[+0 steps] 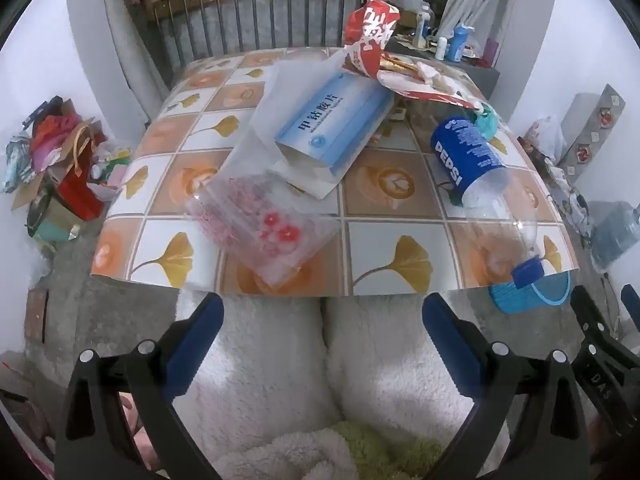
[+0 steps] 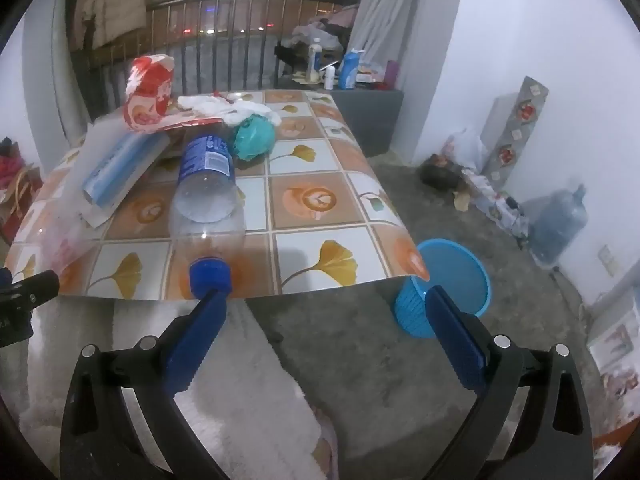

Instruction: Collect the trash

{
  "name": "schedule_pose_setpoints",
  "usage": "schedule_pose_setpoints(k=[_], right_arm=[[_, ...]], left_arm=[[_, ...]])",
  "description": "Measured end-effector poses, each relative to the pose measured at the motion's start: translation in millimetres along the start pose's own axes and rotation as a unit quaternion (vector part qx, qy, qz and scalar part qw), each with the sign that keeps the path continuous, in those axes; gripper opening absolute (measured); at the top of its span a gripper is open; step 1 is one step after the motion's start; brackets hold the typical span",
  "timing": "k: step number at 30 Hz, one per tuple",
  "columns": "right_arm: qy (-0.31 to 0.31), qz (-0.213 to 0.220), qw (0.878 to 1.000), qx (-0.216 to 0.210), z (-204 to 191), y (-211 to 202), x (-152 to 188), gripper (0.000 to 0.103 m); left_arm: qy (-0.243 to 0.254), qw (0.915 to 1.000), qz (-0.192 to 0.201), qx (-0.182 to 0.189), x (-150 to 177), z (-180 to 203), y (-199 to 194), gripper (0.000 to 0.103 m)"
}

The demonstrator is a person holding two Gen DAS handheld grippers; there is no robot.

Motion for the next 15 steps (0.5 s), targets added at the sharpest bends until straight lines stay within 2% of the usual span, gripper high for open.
schedule_pose_setpoints(k=[3,15], right_arm=[[-0.001,0.005,1.000,0.002,0.5,-0.7,-0.9,0.095],[-0.002,0.000,1.000,0.000,-2.3,-0.1,-3.5,0.095]], left_arm=[[0.001,1.0000,0.009,-0.002,4.9,0.3,-0.6,0.097],[-0.012,0.9998,-0.010,-0.009,3.9,-11.5,4.5,0.097]])
Point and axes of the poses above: each gripper's, at about its wrist camera, not at the fingertips, and y roughly the way its jaws point, z to its right, x to its underside, the point moved 2 cm from there along y, roughly the way its jaws point, and after that the axes turned 8 degrees about y, right-handed, at the moved point
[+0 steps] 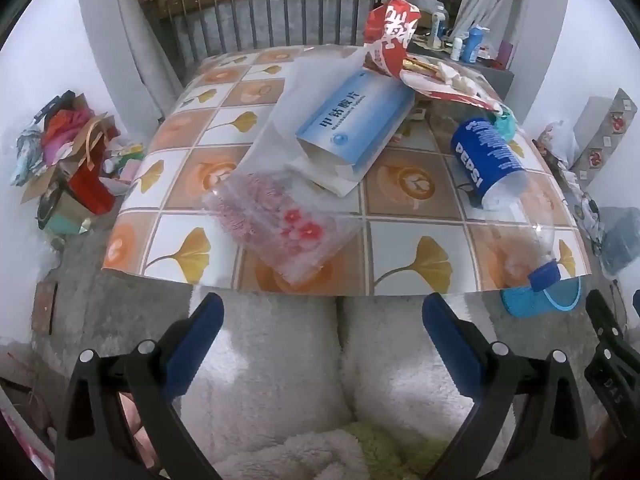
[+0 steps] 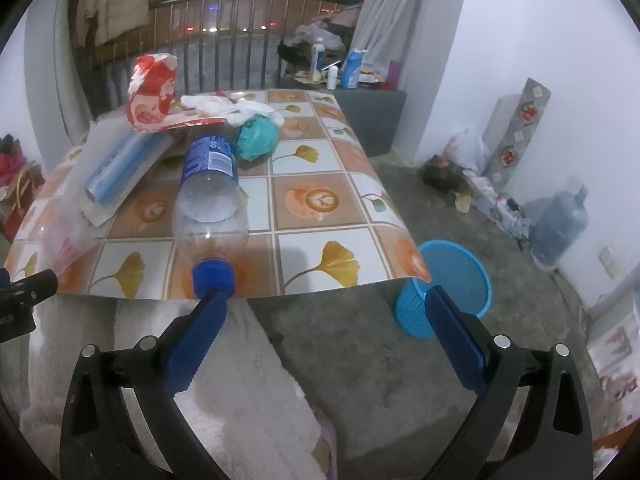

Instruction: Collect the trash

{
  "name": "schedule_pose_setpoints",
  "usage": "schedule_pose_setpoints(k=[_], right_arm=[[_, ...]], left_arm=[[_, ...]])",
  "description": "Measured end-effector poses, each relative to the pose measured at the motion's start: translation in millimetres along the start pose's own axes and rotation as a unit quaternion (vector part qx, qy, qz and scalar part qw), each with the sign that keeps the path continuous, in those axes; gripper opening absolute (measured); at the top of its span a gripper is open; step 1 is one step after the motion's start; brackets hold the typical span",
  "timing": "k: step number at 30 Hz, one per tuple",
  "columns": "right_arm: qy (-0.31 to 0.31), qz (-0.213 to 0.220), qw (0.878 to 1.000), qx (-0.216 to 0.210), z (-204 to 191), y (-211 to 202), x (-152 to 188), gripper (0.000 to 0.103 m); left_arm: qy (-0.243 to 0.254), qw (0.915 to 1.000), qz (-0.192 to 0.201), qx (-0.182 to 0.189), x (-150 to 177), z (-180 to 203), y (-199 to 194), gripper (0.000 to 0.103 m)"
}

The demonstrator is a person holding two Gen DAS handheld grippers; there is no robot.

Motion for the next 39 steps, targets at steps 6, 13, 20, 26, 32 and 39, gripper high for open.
schedule_pose_setpoints(k=[6,13,20,26,32,39], right_arm=[[0.001,0.000,1.000,-0.001,1.4,1.3,1.4,0.095],[-0.002,0.002,1.000,0.000,1.7,1.6,0.0,0.095],[-0.003,0.002,1.000,0.001,0.7,2.3,-0.1,0.095],[-0.008,0.005,1.000,0.002,-0.4,2.6,-2.3,0.095],[-0.010,0.006,1.000,0.003,-0.9,1.5,-3.2,0.095],[-0.010,0.006,1.000,0.003,-1.4,1.2,-3.8,0.095]], left_arm=[[-0.002,1.0000,-0.004,-0.005,0.6,-0.9,2.0,0.097],[-0.006,0.9999,-0.006,-0.010,0.5,-2.3,4.2,0.097],[-0.006,0.9998,-0.009,-0.014,0.2,-4.2,5.7,0.097],[-0.009,0.9998,-0.009,-0.015,-0.4,-7.1,6.6,0.097],[-0.010,0.9998,-0.008,-0.017,-0.8,-8.6,6.6,0.097],[-0.007,0.9997,-0.010,-0.023,-1.9,-9.2,6.1,0.097]])
Point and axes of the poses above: each gripper's, at about its wrist camera, not at the fingertips, and y roughly the way its jaws point, z to its right, x to its underside, the point moved 2 cm from there along y, roughly the way its jaws point, and after that the axes turned 8 degrees about y, right-handed, at the moved point
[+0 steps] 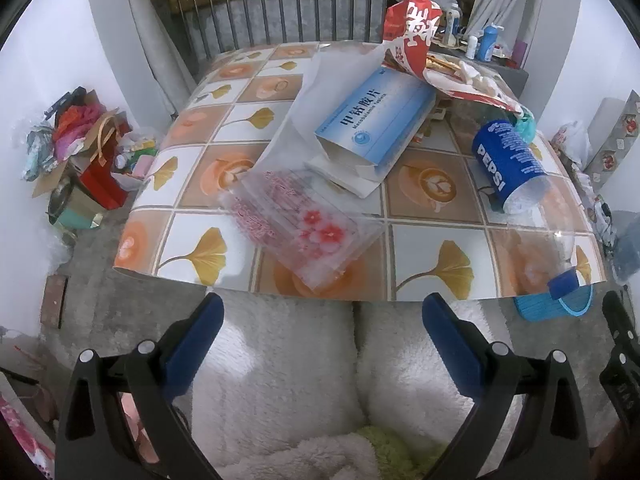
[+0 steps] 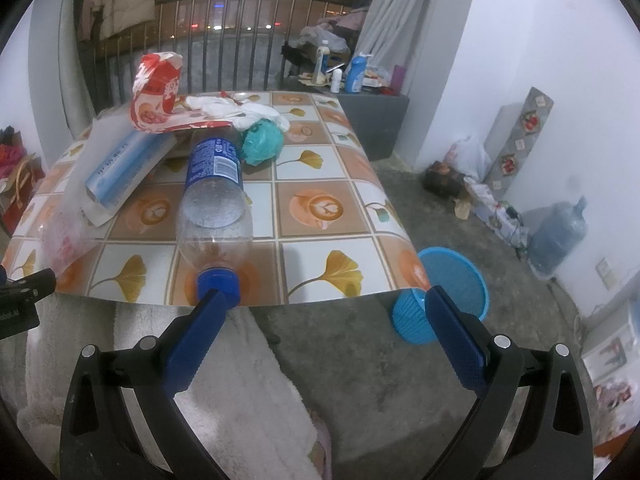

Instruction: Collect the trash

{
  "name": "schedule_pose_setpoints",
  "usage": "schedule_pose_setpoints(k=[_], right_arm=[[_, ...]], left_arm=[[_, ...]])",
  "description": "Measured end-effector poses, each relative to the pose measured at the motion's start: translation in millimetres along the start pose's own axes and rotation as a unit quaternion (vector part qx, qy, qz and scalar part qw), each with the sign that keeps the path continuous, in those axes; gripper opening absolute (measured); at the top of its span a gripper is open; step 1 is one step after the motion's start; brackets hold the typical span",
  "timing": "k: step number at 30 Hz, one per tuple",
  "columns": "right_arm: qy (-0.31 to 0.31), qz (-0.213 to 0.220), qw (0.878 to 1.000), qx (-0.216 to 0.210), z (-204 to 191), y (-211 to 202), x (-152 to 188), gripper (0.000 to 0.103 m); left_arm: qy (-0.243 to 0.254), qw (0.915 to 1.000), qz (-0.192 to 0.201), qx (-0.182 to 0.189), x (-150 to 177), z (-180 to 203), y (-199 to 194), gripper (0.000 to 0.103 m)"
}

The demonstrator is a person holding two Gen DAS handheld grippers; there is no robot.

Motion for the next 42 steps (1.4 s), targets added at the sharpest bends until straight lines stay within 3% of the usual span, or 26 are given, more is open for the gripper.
schedule_pose_setpoints(k=[32,36,42], right_arm=[[0.002,-0.012,1.000,-0.009,-4.6,7.8,0.0,0.095],[0.001,-0.011,1.000,-0.025,-5.3,12.1,-4.7,0.095],[0.004,0.006,0.998,-0.066,-6.4,16.0,-23.0,0.095]], left_arm=[[0.000,0.9997,-0.018,-0.020,1.7,-4.1,12.5,0.097],[-0.004,1.0000,-0.004,-0.004,-3.8,-10.7,11.5,0.097],[-0.014,0.9994,0.026,-0.018,-18.3,-45.1,8.0,0.097]])
Point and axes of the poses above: each gripper's, at about its wrist camera, not at the fingertips, and y roughly the way its jaws point, z to its right, x to its underside, the point moved 2 cm from there along y, roughly the way its jaws point, and after that the axes turned 8 degrees about y, right-handed, at the moved point
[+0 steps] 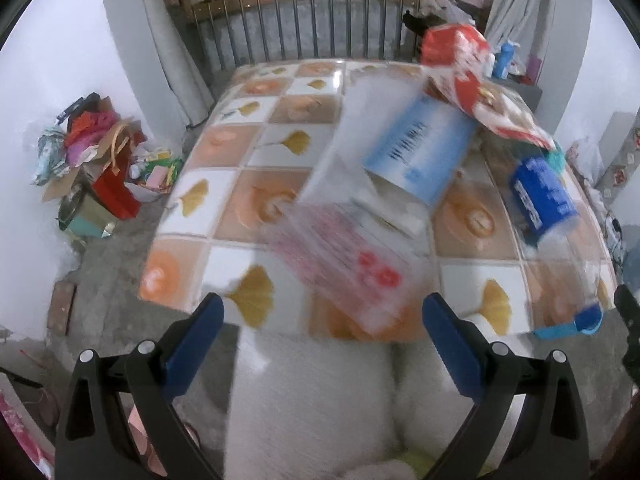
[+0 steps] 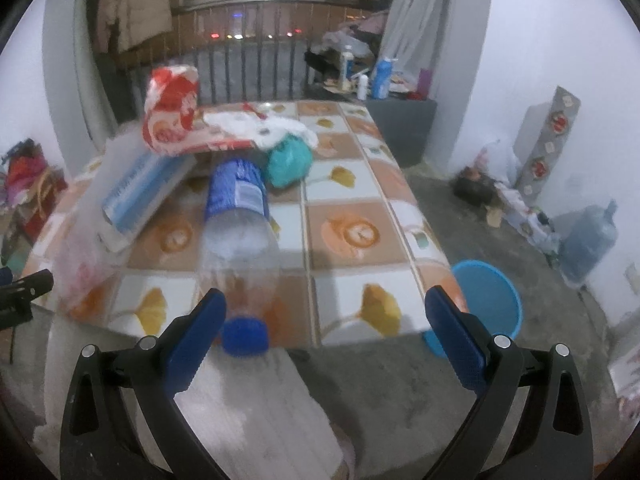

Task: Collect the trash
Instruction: 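Reach the left gripper to the pink-printed plastic bag and close on it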

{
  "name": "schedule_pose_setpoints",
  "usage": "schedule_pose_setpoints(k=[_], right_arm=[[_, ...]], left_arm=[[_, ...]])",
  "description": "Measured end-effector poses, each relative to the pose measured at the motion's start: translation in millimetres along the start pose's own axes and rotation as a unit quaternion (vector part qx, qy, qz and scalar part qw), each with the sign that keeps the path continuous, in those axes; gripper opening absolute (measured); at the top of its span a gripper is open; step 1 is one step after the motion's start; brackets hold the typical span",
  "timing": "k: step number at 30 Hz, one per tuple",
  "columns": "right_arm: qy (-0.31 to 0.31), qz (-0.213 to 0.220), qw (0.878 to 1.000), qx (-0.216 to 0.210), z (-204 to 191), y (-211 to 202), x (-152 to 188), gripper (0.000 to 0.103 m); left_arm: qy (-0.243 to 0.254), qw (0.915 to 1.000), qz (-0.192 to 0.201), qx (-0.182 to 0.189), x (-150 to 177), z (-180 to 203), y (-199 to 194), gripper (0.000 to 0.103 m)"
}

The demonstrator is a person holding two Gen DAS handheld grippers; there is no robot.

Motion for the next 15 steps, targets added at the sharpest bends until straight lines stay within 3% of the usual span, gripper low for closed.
schedule_pose_setpoints(k=[2,5,8,10,12,15], right_arm=[[0.003,0.005,1.000,-0.009,-1.1,1.8,-5.7,0.095],[0.010,0.013,1.000,-0.021,-5.4,2.2,-12.6,0.095],[0.015,0.009,0.999,-0.027,-8.7,2.5,-16.2,0.095],[0.022,0.000,0.999,-0.032,-11.2,1.7,-16.7,0.095],[0.031,-0.011,0.999,-0.039,-12.0,2.2,-16.8,0.095],[0.047,-0.028,0.997,-0.047,-13.1,-0.6,-17.1,0.095]], left_arm=[[-0.007,0.9999,0.007,0.007,-2.1,-15.7,3.0,0.097],[-0.007,0.9968,0.032,0.073,0.0,-34.3,8.3,0.097],[-0.029,0.9822,0.057,0.176,6.2,-46.6,12.6,0.097],[-0.060,0.9720,0.036,0.224,8.6,-50.5,22.1,0.098],[-0.074,0.9640,0.011,0.255,8.9,-48.4,31.7,0.097],[-0.092,0.9550,0.013,0.282,7.0,-48.8,39.4,0.097]])
Point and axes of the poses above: each gripper's, at about its wrist camera, not at the fingertips, and y roughly the way its jaws point, z to its right, x to its underside, the point moved 2 cm from there along y, roughly the way its jaws point, and after that the axes turned 8 degrees about y, right-handed, at the moved point
